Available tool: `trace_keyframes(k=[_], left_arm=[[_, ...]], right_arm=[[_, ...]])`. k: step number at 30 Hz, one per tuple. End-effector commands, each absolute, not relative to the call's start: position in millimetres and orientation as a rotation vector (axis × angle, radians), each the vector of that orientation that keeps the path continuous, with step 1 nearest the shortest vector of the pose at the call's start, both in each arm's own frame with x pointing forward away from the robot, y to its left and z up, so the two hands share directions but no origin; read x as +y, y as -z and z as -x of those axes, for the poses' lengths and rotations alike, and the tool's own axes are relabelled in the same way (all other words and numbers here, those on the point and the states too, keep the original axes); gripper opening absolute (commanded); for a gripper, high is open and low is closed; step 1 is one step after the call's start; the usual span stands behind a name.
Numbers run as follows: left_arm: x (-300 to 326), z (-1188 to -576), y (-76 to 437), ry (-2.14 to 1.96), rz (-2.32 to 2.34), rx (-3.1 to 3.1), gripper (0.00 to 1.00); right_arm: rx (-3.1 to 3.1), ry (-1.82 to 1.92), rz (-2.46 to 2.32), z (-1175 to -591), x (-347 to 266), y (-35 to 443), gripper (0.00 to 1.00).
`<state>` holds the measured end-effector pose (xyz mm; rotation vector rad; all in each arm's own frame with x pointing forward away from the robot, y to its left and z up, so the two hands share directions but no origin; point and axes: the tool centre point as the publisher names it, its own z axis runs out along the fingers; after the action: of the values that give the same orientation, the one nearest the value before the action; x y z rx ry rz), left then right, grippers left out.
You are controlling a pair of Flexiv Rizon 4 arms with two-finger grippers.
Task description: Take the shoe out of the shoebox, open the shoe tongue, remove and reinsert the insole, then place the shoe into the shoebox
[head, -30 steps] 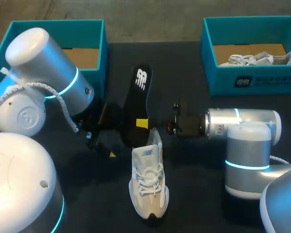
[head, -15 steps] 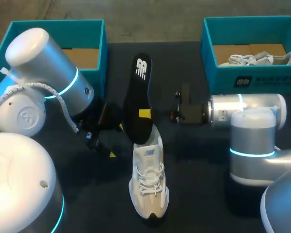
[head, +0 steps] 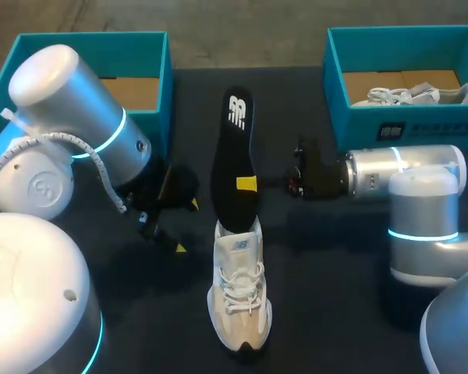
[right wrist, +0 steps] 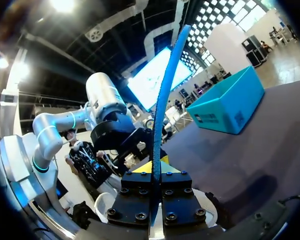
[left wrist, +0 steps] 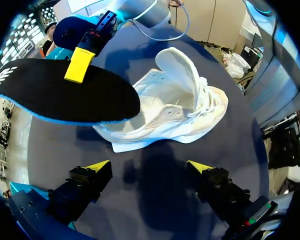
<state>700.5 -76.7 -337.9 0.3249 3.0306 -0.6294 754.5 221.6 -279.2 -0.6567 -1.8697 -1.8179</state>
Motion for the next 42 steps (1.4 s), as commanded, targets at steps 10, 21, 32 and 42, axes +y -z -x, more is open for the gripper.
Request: trace_keyframes(k=[10,21,32,42], left_arm=[[-77.0,-699.8,337.9,0.624,-0.323,3.031,1.00],[-77.0,-699.8,337.9,0.624,-0.323,3.031,1.00],[-77.0,-699.8,337.9,0.624,-0.323,3.031,1.00],[-77.0,-699.8,337.9,0.624,-0.323,3.031,1.00]], right_arm=[[-1.846,1.874,0.623,-749.0,209.7,286.2,0.00],[-1.831,1.872,0.641,-755.1,223.3,292.1,0.00],[-1.845,1.856,0.700,-755.5,234.0,296.9,0.00],[-1.848,1.875,0.733,-749.2,232.5,297.9,0.00]])
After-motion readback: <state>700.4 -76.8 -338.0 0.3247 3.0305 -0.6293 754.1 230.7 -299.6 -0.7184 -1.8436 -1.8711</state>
